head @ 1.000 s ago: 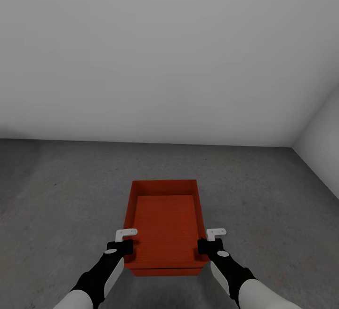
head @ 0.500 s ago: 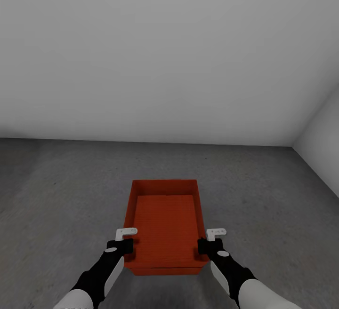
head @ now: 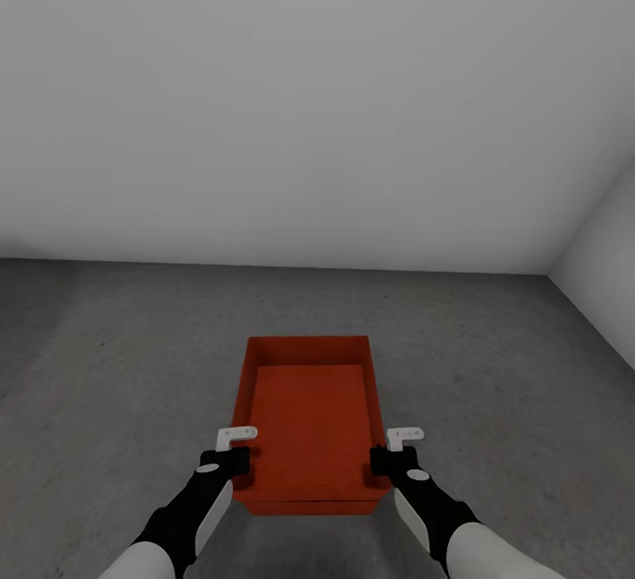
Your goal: Move the two storage containers from the living room to the garage. In the garage, place one container on the floor and stack the other container on top of it (either order is fine).
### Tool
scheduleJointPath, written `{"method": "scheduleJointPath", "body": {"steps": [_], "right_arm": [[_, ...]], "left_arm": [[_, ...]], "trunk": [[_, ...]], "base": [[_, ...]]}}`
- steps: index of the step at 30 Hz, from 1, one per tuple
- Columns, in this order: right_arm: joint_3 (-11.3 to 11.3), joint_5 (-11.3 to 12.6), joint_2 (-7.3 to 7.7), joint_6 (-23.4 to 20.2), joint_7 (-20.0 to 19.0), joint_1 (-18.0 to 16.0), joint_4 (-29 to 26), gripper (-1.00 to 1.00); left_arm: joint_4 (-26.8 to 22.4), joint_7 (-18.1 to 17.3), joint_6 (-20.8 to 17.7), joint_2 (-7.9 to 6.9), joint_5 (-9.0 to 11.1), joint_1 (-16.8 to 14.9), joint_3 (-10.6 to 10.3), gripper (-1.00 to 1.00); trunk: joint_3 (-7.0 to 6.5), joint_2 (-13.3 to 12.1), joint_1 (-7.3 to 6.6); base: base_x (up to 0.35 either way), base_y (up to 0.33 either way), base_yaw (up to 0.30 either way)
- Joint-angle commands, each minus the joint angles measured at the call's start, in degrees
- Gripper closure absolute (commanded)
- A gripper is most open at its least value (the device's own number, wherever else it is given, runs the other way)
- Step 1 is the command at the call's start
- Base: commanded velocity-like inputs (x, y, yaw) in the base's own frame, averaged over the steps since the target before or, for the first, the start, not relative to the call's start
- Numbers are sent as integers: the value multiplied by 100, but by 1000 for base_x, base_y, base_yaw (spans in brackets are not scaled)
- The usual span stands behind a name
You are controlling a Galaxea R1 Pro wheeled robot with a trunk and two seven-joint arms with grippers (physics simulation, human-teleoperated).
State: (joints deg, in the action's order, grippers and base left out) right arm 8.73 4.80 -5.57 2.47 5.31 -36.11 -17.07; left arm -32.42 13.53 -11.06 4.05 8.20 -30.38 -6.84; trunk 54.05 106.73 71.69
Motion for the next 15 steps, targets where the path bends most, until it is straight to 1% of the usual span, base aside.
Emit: {"method": "scheduleJointPath", "body": {"steps": [1,11,12,15], "right_arm": [[-54,64,74,29,503,-2,37,100],[-53,18,78,44,501,-2,37,100],[-54,16,80,39,500,-2,37,-100],[-54,13,82,21,495,-2,37,-100]], "left_arm": [[-67,82,60,-13,81,-4,-1,100],[-76,74,69,-25,71,-5,-10,100],[-49,73,69,-23,73,-4,-13,-100],[-4,71,69,-19,88,-3,-2,-100]], "trunk": [[4,2,0],[4,2,0],[4,2,0],[4,2,0]], "base": [[0,0,0],[0,0,0],[0,0,0],[0,0,0]]}}
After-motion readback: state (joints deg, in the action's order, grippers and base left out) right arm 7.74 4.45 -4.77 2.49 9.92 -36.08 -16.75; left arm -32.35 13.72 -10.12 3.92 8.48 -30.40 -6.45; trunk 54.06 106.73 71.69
